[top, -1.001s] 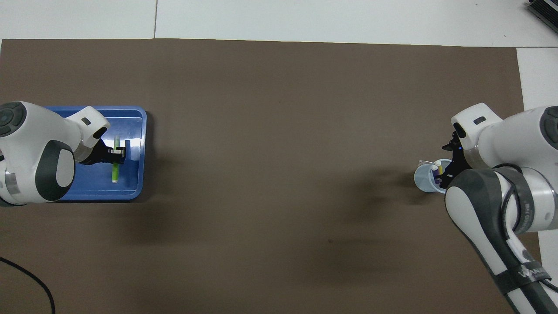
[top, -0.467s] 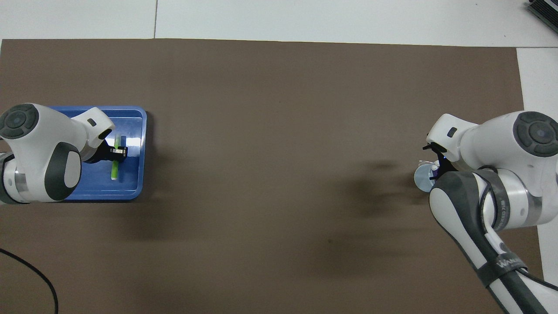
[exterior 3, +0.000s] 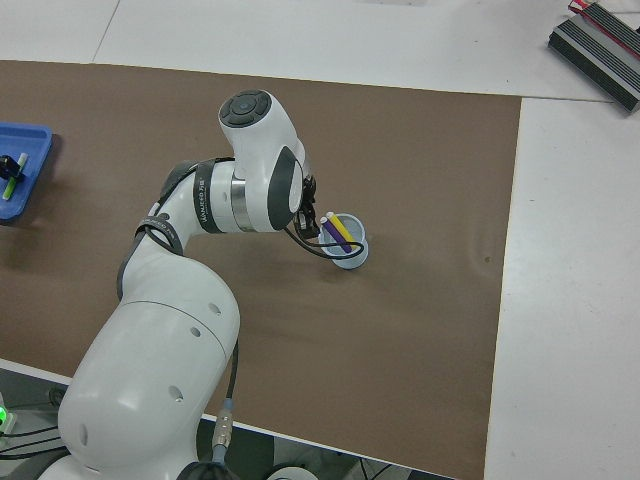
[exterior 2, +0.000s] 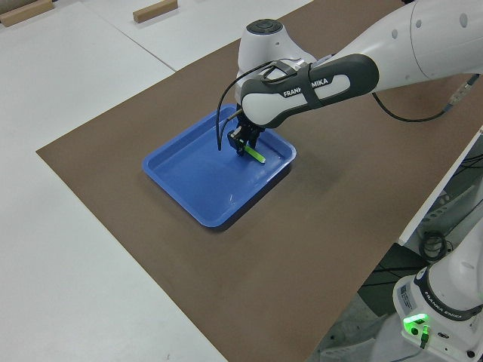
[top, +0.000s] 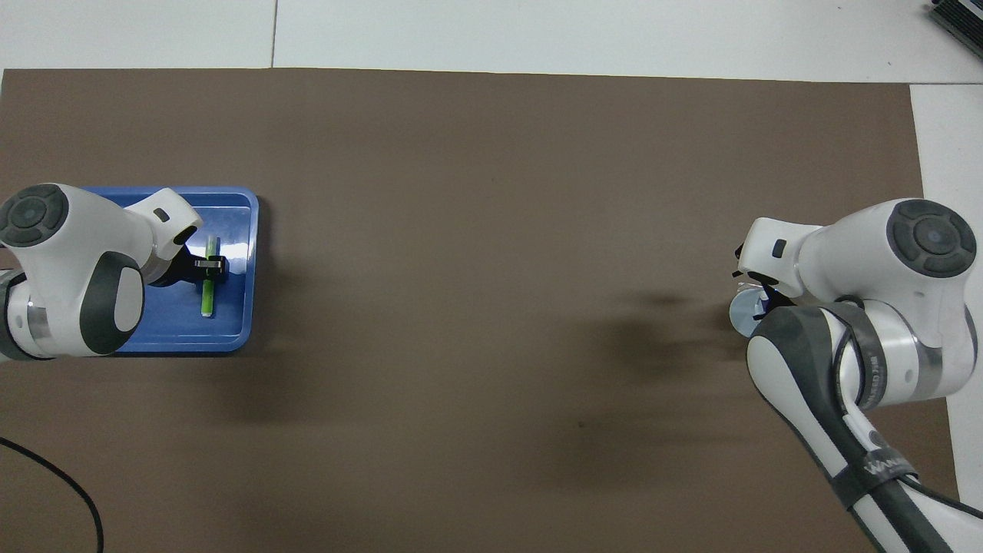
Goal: Right arm passes pens to left for tray arrangement
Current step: 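Release the green pen in the tray and lift the left gripper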
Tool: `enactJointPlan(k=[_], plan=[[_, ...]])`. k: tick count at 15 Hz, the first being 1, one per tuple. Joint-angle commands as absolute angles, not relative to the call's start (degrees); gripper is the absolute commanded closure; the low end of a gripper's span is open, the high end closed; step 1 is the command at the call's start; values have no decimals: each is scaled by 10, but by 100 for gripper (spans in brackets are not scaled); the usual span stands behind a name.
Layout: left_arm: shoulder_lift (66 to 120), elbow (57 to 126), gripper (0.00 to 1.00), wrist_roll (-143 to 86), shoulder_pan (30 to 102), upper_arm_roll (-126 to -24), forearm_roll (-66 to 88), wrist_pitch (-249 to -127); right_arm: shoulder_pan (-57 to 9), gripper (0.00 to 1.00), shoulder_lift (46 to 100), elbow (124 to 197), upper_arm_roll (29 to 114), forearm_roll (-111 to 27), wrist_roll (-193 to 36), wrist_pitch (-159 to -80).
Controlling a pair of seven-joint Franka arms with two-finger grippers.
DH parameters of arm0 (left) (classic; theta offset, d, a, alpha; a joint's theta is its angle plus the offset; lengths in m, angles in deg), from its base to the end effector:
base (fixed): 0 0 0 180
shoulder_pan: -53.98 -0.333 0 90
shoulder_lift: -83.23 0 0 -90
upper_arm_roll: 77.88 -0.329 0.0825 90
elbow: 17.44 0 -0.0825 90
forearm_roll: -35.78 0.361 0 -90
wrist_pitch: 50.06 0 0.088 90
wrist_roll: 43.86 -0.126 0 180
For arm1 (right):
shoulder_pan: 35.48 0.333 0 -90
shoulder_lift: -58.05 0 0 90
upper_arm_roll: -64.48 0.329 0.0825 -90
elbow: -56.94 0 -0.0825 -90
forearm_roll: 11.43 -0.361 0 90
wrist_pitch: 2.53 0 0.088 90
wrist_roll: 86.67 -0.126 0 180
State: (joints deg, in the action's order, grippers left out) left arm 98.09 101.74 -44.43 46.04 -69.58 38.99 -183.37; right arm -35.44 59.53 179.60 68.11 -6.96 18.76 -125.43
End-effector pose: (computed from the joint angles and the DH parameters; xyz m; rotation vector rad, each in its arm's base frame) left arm 0.5675 0.0001 0.3125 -3.1371 0.0789 0.0148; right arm 0.5206 0.0287 0.3977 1.7526 2.5773 -0.0979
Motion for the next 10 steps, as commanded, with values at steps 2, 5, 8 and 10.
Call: enactJointPlan(k=[2, 5, 8, 10], plan=[[983, 1017, 40, -425, 457, -690, 394, -1841, -360, 31, 581, 1810, 682, -65, 230, -1238], [981, 996, 31, -425, 458, -690, 382, -1808, -364, 31, 581, 1810, 682, -60, 251, -1232], [982, 928, 30, -425, 459, -690, 367, -1711, -365, 31, 580, 1808, 681, -56, 256, -1218], [980, 895, 21, -425, 460, -690, 367, -1661, -368, 31, 580, 1809, 680, -56, 256, -1219]])
